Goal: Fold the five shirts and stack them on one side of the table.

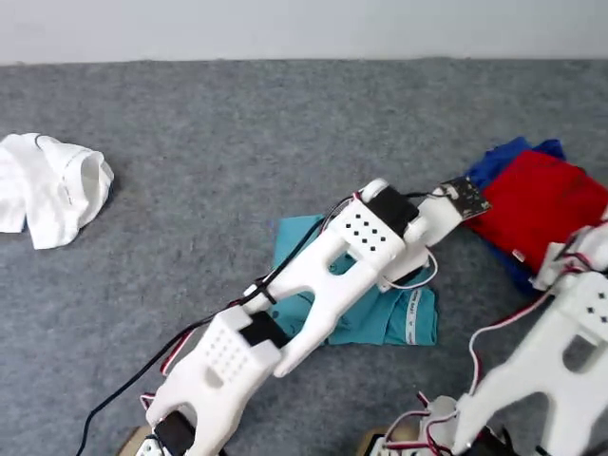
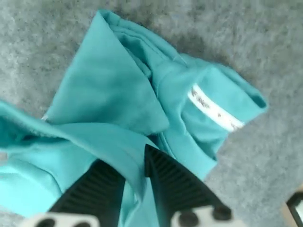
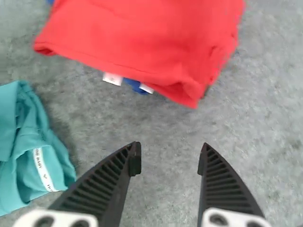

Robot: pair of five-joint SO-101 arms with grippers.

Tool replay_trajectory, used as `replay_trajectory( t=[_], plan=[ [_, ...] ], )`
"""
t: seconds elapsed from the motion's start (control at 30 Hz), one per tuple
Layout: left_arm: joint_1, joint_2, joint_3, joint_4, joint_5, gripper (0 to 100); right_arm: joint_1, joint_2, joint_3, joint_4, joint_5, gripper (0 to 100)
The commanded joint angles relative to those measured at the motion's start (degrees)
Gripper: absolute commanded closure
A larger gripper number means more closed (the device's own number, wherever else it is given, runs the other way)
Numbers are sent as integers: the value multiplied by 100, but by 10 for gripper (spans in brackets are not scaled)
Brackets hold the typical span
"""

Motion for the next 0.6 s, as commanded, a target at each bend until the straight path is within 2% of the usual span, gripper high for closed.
replay_trajectory(
  t=[0.0, 0.2, 0.57],
  plan=[
    [35, 404, -1138, 167, 97, 987, 312, -189, -185, -13, 70, 801],
    [369, 695, -1385, 167, 97, 986, 338, -189, -211, -4, 70, 801],
    [413, 738, -1367, 158, 97, 985, 338, -189, -202, -4, 70, 801]
  ],
)
